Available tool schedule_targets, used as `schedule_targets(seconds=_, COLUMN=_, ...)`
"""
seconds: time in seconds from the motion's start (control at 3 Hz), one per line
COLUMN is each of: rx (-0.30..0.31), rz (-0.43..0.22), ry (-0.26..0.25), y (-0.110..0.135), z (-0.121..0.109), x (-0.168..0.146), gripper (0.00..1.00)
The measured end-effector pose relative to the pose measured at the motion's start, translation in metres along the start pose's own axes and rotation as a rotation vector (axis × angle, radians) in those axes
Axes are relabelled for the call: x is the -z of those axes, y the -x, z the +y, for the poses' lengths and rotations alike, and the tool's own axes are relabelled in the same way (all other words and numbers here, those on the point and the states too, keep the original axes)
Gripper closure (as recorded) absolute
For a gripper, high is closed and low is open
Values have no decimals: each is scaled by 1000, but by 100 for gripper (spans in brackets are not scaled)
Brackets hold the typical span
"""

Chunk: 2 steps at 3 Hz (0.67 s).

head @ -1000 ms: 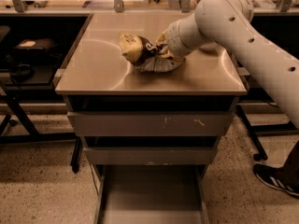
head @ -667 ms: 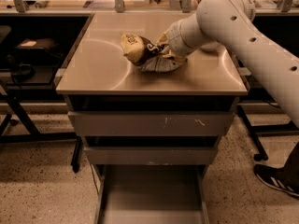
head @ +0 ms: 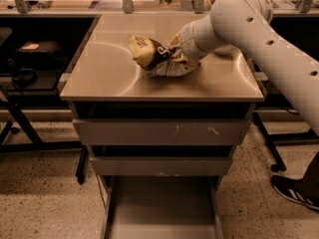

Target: Pick brown chip bag from bottom drawer and place on counter

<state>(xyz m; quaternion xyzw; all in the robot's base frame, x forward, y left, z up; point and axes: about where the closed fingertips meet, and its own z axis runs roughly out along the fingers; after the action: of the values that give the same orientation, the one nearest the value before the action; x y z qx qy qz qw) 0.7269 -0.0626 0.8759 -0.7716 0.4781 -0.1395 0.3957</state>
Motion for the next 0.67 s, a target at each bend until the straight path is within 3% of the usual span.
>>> schedule_targets(seconds=0.67, rx=0, rz=0, ry=0, y=0, z=0, x=0, gripper=11)
